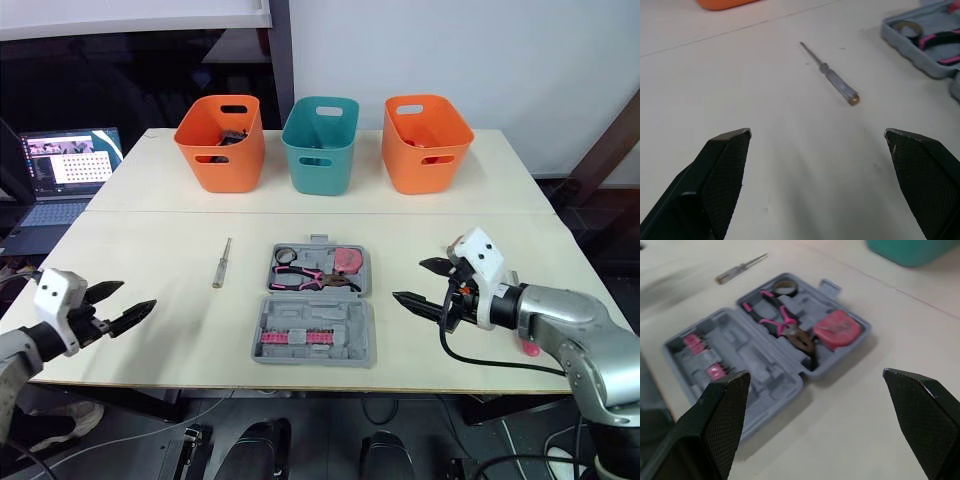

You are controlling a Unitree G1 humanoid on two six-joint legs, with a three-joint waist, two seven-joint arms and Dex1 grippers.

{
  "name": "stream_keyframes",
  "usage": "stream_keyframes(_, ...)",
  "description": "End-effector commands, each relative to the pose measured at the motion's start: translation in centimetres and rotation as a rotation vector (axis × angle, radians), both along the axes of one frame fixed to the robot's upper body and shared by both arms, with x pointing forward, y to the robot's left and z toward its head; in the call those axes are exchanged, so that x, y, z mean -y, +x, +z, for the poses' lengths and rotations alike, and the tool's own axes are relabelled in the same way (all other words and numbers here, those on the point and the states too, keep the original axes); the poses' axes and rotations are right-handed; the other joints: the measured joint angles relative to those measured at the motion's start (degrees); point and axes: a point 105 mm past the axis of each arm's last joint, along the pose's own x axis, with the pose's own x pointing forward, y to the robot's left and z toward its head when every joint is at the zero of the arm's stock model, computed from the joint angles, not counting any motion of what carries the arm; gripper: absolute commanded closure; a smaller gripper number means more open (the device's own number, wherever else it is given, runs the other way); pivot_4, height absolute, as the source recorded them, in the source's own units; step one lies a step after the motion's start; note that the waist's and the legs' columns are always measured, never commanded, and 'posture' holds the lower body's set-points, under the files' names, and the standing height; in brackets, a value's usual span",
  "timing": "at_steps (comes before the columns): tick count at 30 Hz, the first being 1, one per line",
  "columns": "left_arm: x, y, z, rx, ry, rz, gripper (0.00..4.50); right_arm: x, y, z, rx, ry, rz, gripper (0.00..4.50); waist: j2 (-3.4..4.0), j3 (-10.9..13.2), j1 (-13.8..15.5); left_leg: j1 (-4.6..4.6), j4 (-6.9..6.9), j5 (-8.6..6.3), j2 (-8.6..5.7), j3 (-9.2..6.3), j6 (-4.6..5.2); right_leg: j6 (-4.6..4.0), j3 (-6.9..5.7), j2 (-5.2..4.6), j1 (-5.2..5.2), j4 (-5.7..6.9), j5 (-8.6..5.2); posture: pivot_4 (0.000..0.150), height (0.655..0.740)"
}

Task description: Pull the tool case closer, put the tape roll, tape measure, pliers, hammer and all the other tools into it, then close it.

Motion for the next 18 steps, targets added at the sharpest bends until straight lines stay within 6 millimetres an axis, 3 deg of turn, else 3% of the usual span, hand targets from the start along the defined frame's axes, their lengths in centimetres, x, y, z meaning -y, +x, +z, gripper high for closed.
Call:
stream_keyframes(1, 2.0, 0.8, 0.5, -0.019, 0.003, 0.037, 0.0, -2.4, -0.9, 2.2, 0.027, -0.035, 0.145, 0.02, -0.03, 0.03, 0.19, 0.0, 0.0, 0.0, 0.0, 0.04, 0.0, 0.0, 0.05, -0.01, -0.02, -0.01, 0.0, 0.15, 0.74)
stream_keyframes(5, 3.1, 2.7, 0.1, -0.052, 0.064, 0.191, 0.0, -4.5, -1.5, 3.8, 0.021, -0.041, 0.251, 0.02, -0.17, 0.12, 0.46, -0.01, 0.01, 0.0, 0.01, 0.02, 0.0, 0.01, 0.06, 0.04, -0.02, 0.0, 0.01, 0.15, 0.74)
stream_keyframes(8, 4.8, 4.2, -0.4, -0.131, 0.011, 0.235, 0.0, -5.2, -1.3, 4.5, 0.02, -0.049, 0.273, 0.02, -0.3, 0.19, 0.38, -0.01, 0.04, 0.0, 0.0, 0.02, 0.0, 0.16, 0.06, 0.06, 0.02, 0.01, 0.09, 0.15, 0.74)
stream_keyframes(14, 8.2, 7.8, -0.6, -0.172, -0.017, 0.195, 0.0, -5.3, -0.6, 4.4, 0.03, -0.11, 0.252, 0.02, -0.43, 0.26, 0.32, -0.04, 0.05, 0.01, -0.01, 0.01, 0.0, 0.21, 0.06, 0.1, -0.03, 0.04, 0.09, 0.15, 0.74)
stream_keyframes(18, 9.0, 10.4, -0.9, -0.187, -0.005, 0.242, 0.0, -5.0, -0.5, 4.1, 0.029, -0.154, 0.24, 0.02, -0.47, 0.28, 0.26, -0.04, 0.04, 0.01, -0.01, 0.03, 0.01, 0.22, 0.06, 0.1, -0.03, 0.03, 0.09, 0.15, 0.74)
